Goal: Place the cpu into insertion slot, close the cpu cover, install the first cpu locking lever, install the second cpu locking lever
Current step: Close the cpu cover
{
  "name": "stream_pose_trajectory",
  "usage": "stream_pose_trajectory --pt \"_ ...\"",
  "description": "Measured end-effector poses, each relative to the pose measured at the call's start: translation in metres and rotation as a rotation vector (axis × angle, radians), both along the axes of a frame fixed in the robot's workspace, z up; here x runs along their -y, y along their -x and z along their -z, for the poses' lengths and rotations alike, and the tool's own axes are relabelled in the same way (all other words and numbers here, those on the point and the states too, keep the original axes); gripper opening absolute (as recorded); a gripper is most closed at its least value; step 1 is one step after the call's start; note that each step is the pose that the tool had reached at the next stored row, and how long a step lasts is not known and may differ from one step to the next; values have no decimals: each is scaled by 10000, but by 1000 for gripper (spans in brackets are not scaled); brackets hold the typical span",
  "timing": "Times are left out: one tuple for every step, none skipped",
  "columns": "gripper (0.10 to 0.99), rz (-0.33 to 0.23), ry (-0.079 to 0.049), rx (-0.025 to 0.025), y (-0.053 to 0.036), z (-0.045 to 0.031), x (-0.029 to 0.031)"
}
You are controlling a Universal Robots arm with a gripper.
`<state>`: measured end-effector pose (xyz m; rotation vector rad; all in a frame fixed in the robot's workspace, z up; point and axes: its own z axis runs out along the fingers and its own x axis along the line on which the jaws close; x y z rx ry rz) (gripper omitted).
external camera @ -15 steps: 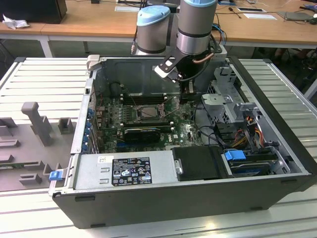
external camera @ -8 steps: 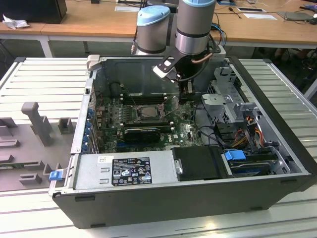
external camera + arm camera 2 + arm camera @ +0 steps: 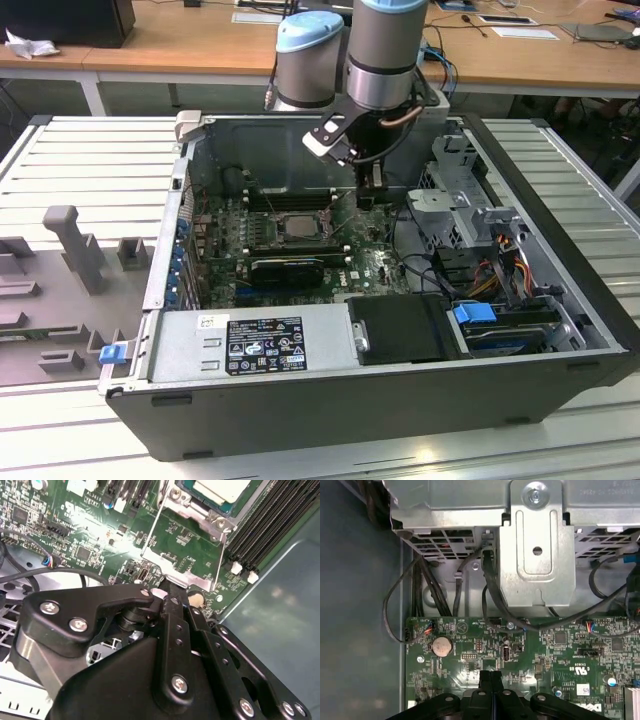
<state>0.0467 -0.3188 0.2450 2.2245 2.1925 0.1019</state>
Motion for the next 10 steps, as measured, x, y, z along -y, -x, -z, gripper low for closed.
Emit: stream_pose_trajectory --pt "106 -1 1 0 17 -1 0" --pt "106 -2 1 0 36 -1 0" --pt "106 -1 1 0 57 -1 0" --pt "106 0 1 0 84 -1 0" --pt "106 -1 1 0 126 -1 0" --pt "106 -1 1 0 146 -1 0" --pt "106 0 0 0 165 -1 0" --pt "106 1 0 1 194 -1 0" --pt "106 -1 1 0 214 -1 0" --pt "106 0 0 1 227 -1 0"
